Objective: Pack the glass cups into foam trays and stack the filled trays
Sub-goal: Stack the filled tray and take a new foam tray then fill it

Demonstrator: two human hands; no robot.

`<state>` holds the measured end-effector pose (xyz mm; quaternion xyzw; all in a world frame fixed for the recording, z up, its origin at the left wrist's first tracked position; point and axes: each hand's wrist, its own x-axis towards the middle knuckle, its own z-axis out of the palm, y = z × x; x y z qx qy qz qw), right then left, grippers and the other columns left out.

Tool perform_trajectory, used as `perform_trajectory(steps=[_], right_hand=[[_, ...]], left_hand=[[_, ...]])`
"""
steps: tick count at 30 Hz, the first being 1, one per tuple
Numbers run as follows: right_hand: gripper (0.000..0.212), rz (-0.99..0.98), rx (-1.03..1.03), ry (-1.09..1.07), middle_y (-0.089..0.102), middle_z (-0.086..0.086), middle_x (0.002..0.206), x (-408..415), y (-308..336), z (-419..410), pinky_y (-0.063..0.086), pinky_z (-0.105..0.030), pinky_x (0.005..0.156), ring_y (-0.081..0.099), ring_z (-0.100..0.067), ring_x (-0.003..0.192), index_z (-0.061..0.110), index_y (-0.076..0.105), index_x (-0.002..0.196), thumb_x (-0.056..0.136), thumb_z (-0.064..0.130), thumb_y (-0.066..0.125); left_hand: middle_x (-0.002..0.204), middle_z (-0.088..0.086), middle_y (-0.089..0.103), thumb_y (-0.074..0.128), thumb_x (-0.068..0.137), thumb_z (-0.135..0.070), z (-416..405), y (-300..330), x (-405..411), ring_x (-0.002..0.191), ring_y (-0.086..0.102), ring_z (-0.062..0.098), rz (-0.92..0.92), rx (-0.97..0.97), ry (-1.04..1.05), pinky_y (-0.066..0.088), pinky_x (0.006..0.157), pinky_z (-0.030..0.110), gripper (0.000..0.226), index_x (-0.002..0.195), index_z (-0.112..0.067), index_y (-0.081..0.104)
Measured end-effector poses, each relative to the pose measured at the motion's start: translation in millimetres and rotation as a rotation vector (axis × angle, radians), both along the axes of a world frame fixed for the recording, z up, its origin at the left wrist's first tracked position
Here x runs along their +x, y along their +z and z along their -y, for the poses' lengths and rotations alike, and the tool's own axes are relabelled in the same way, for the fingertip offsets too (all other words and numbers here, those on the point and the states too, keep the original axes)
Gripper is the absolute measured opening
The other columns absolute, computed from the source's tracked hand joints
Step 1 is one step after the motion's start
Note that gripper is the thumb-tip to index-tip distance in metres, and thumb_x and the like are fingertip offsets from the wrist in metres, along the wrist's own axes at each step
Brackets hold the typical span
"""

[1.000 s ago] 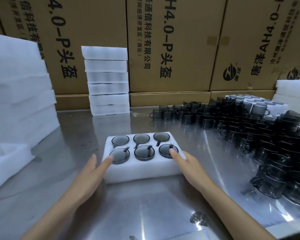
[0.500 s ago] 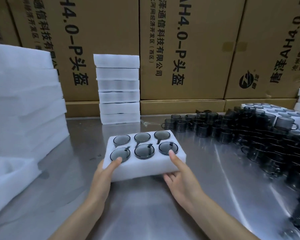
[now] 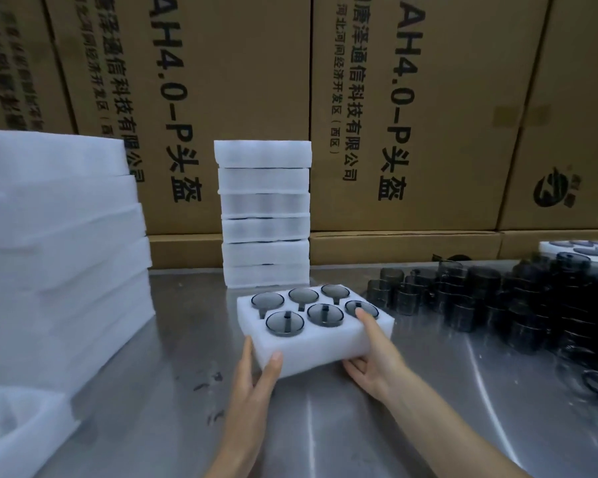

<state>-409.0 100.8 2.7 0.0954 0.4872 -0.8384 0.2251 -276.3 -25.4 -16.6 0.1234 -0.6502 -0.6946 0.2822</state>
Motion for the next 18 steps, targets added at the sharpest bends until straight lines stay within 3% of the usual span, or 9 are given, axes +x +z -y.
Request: perform_trajectory(steps=[2, 5, 8, 10, 11, 14, 18], right_hand=[[0.056, 0.006, 0.019, 0.004, 0.069, -0.006, 0.105, -11, -1, 8, 0.049, -0.028, 0.058, 0.066, -0.019, 0.089, 0.017, 0.057, 0.121, 0.074, 0.039, 0.076], [0.054, 0.009, 0.013, 0.012, 0.069, -0.008, 0.106, -23, -1, 17, 0.049, -0.027, 0.055, 0.066, -0.020, 0.088, 0.016, 0.057, 0.121, 0.075, 0.034, 0.077], [0.052, 0.025, -0.005, -0.005, 0.068, -0.009, 0.109, -35, 2, 22, 0.048, -0.028, 0.056, 0.065, -0.020, 0.086, 0.015, 0.055, 0.120, 0.076, 0.031, 0.076], [0.049, 0.033, -0.033, -0.019, 0.067, -0.009, 0.109, -44, 5, 25, 0.049, -0.028, 0.063, 0.064, -0.020, 0.086, 0.015, 0.055, 0.117, 0.076, 0.032, 0.075], [0.047, 0.034, -0.049, -0.016, 0.067, -0.008, 0.106, -49, 6, 27, 0.049, -0.029, 0.069, 0.063, -0.019, 0.086, 0.014, 0.054, 0.115, 0.077, 0.034, 0.074], [0.038, 0.051, -0.097, 0.019, 0.064, -0.006, 0.094, -68, 10, 34, 0.044, -0.029, 0.085, 0.060, -0.019, 0.090, 0.013, 0.054, 0.102, 0.079, 0.039, 0.071], [0.048, 0.116, -0.091, 0.002, 0.060, -0.005, 0.092, -91, 13, 45, 0.044, -0.029, 0.085, 0.058, -0.020, 0.094, 0.012, 0.050, 0.110, 0.078, 0.039, 0.072]], left_hand=[[0.139, -0.014, 0.050, 0.072, 0.075, -0.050, 8, 0, -8, 0.130, 0.042, 0.004, 0.020, 0.020, 0.017, 0.028, 0.114, 0.036, 0.080, 0.143, -0.026, 0.039], [0.135, -0.007, 0.055, 0.067, 0.087, -0.031, 15, 0, -24, 0.125, 0.049, 0.009, 0.016, 0.015, 0.031, 0.033, 0.112, 0.038, 0.058, 0.139, -0.020, 0.045], [0.127, -0.008, 0.060, 0.061, 0.090, -0.013, 17, -1, -36, 0.116, 0.055, 0.005, 0.054, -0.060, 0.099, 0.040, 0.101, 0.024, 0.046, 0.134, -0.023, 0.049], [0.121, -0.009, 0.062, 0.061, 0.090, -0.014, 17, -4, -40, 0.106, 0.058, -0.001, 0.098, -0.101, 0.125, 0.042, 0.085, 0.013, 0.043, 0.127, -0.032, 0.051], [0.117, -0.007, 0.063, 0.061, 0.090, -0.018, 18, -6, -40, 0.102, 0.058, -0.002, 0.124, -0.105, 0.130, 0.041, 0.080, 0.014, 0.044, 0.128, -0.034, 0.049], [0.107, 0.002, 0.063, 0.061, 0.090, -0.023, 20, -11, -43, 0.096, 0.057, 0.005, 0.207, -0.120, 0.145, 0.034, 0.082, 0.021, 0.054, 0.140, -0.028, 0.040], [0.113, 0.007, 0.062, 0.061, 0.089, -0.020, 20, -14, -48, 0.092, 0.057, 0.005, 0.258, -0.178, 0.164, 0.035, 0.072, 0.013, 0.053, 0.138, -0.027, 0.041]])
